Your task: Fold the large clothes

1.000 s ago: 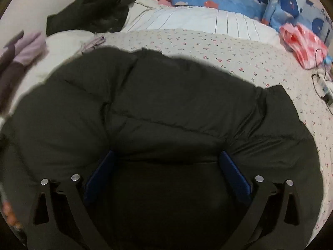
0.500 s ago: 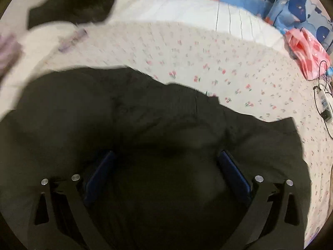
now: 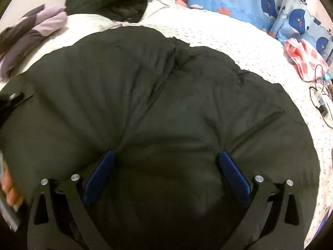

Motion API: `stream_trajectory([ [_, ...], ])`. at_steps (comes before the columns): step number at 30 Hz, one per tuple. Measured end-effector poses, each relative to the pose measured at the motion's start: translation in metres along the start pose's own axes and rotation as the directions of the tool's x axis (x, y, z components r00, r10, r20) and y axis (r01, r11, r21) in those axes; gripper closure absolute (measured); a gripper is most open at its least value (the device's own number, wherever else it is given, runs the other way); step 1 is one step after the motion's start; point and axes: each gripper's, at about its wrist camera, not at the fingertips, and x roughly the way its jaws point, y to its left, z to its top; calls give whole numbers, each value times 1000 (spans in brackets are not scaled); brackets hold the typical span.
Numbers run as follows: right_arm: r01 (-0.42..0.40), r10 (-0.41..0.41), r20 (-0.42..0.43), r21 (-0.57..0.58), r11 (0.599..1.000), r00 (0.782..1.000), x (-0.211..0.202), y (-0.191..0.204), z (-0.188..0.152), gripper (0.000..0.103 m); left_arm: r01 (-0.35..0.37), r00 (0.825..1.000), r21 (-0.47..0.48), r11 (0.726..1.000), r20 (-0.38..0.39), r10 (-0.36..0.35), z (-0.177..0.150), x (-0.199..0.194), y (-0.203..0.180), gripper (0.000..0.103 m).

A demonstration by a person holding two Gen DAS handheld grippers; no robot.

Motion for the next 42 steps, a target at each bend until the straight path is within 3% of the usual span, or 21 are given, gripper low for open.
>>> stream_trajectory([
  [4, 5, -6, 0, 16, 1000, 1000, -7, -8, -23, 6, -90, 995, 82, 993, 37, 88, -1, -2, -16, 25],
  [10, 61, -61, -15, -28, 998, 998, -2, 1, -32, 6, -135, 990, 132, 982, 68, 127, 5, 4, -22, 25],
  [42, 130, -129, 20, -71, 989, 991, -7, 9, -46, 6, -179, 980, 216, 960, 123, 155, 9, 5, -34, 25],
])
